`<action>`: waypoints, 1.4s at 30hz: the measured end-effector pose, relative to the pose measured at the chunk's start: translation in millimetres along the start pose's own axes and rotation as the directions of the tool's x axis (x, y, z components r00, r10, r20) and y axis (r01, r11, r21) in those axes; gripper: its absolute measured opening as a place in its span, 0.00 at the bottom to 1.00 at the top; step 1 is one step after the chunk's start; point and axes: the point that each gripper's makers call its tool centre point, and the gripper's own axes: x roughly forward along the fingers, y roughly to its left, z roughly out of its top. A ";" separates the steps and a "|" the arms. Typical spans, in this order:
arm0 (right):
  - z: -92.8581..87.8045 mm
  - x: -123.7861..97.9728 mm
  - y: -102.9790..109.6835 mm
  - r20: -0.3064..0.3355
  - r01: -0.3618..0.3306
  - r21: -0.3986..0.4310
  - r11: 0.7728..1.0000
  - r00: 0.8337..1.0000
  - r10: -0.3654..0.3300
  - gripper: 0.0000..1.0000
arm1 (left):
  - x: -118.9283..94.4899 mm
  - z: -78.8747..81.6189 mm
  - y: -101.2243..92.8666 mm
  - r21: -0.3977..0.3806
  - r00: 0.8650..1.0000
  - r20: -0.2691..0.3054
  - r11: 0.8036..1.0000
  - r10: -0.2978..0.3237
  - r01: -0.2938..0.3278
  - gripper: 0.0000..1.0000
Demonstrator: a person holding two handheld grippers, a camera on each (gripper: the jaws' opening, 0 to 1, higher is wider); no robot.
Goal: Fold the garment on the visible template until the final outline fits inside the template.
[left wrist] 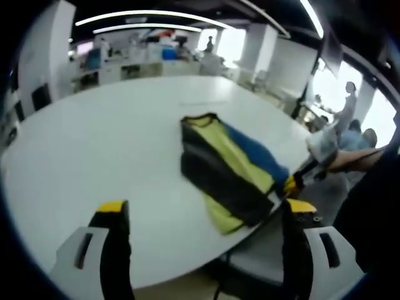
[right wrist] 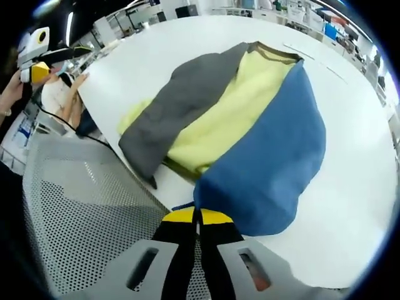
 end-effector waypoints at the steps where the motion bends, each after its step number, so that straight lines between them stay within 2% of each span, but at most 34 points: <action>1: 0.5 -1.7 -1.4 0.002 0.000 -0.006 1.000 1.000 0.000 0.01 | 0.2 0.2 -0.2 0.001 1.000 0.000 1.000 0.000 0.000 0.98; 11: 4.5 -33.9 -35.4 0.041 0.034 0.001 0.999 0.999 -0.034 0.01 | 5.3 6.0 -8.1 0.004 1.000 0.010 1.000 -0.008 0.008 0.98; 24: -0.5 -79.6 -102.9 0.077 0.128 0.049 0.991 0.988 -0.132 0.01 | 8.5 12.0 -19.3 0.009 1.000 0.015 1.000 -0.001 0.001 0.97; 42: -0.6 -126.7 -180.6 0.083 0.199 0.017 0.980 0.976 -0.200 0.01 | 14.2 20.2 -41.6 0.007 0.999 0.027 1.000 0.028 -0.028 0.96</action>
